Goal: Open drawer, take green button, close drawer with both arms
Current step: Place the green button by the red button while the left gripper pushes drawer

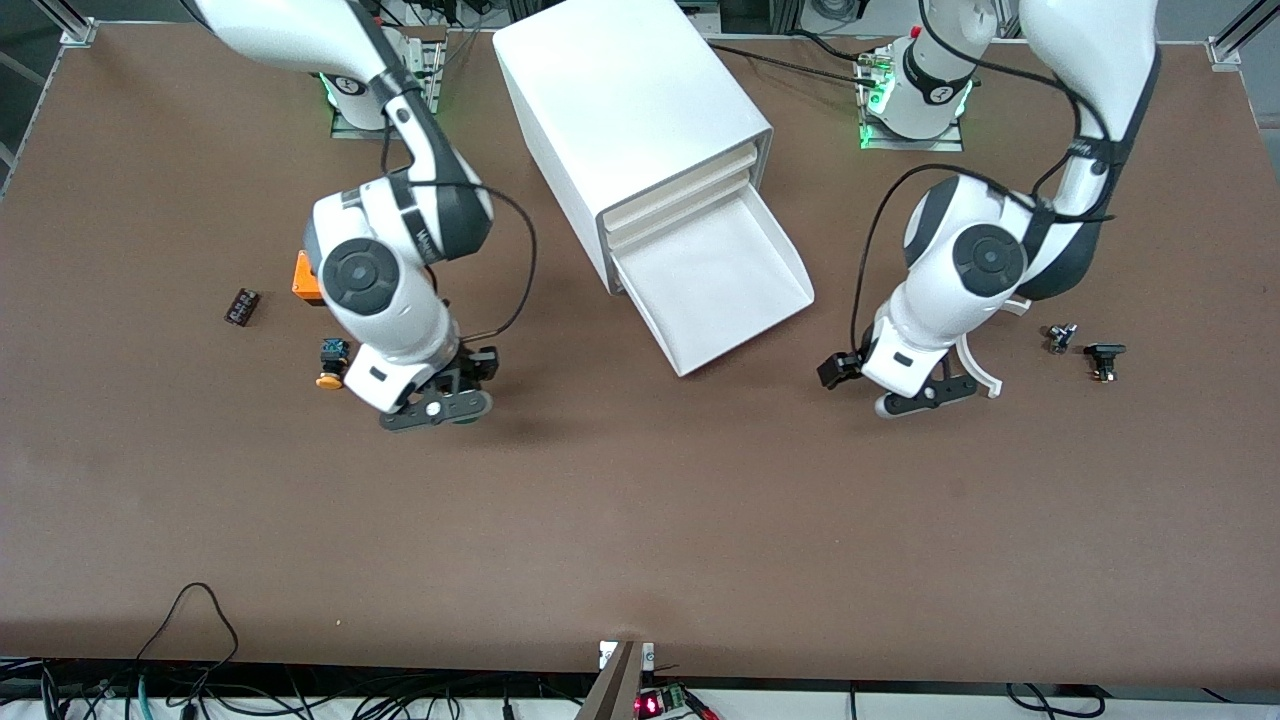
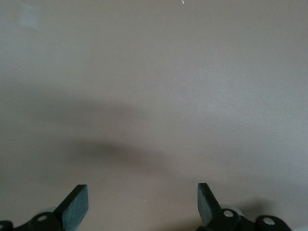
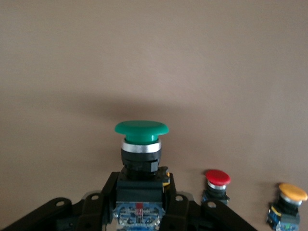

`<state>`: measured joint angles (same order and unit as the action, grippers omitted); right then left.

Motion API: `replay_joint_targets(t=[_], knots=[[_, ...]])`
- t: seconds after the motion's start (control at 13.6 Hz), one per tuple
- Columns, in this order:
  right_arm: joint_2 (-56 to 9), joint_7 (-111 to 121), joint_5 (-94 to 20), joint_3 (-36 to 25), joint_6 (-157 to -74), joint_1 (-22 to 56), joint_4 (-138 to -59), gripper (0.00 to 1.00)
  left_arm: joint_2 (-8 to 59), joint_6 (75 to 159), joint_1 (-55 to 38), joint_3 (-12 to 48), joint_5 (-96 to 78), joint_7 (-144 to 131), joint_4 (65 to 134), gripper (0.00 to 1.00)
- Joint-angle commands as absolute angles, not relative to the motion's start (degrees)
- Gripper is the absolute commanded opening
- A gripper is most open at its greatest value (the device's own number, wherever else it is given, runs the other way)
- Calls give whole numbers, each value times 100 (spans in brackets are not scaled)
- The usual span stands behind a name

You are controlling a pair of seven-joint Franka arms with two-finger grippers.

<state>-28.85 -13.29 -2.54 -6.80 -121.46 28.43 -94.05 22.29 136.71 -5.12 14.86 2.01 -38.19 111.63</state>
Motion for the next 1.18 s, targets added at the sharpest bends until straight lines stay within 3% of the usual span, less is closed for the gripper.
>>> replay_joint_targets(t=[0.0, 0.29, 0.52, 0.74, 0.81, 0.88, 0.96, 1.1], knots=[[-2716, -2177, -483, -554, -12610, 2786, -10105, 38, 2530, 14525, -747, 1477, 246, -4375, 11494, 100], [-2874, -2760, -475, -545, -13234, 2795, -10747, 38, 2917, 15029, -1019, 1485, 237, -4438, 11821, 100], [-2935, -2821, -492, -527, -14305, 2804, -11494, 38, 2866, 14994, -1037, 1494, 132, -4438, 11865, 100], [-3120, -3270, -457, -536, -14432, 2795, -11540, 44, 2734, 14968, -1055, 1845, 88, -4430, 12268, 100], [-3138, -3296, -457, -527, -14432, 2795, -11540, 50, 2655, 14959, -1063, 2020, 79, -4430, 12383, 100], [-3146, -3313, -483, -527, -14423, 2795, -11514, 83, 2611, 14924, -1055, 2108, 79, -4421, 12462, 100], [-3120, -3305, -483, -527, -14414, 2795, -11461, 100, 2584, 14793, -1055, 2240, 79, -4395, 12498, 100], [-2937, -3392, -492, -527, -13943, 2786, -11208, 100, 2514, 14600, -1055, 2425, 79, -4377, 12533, 100]])
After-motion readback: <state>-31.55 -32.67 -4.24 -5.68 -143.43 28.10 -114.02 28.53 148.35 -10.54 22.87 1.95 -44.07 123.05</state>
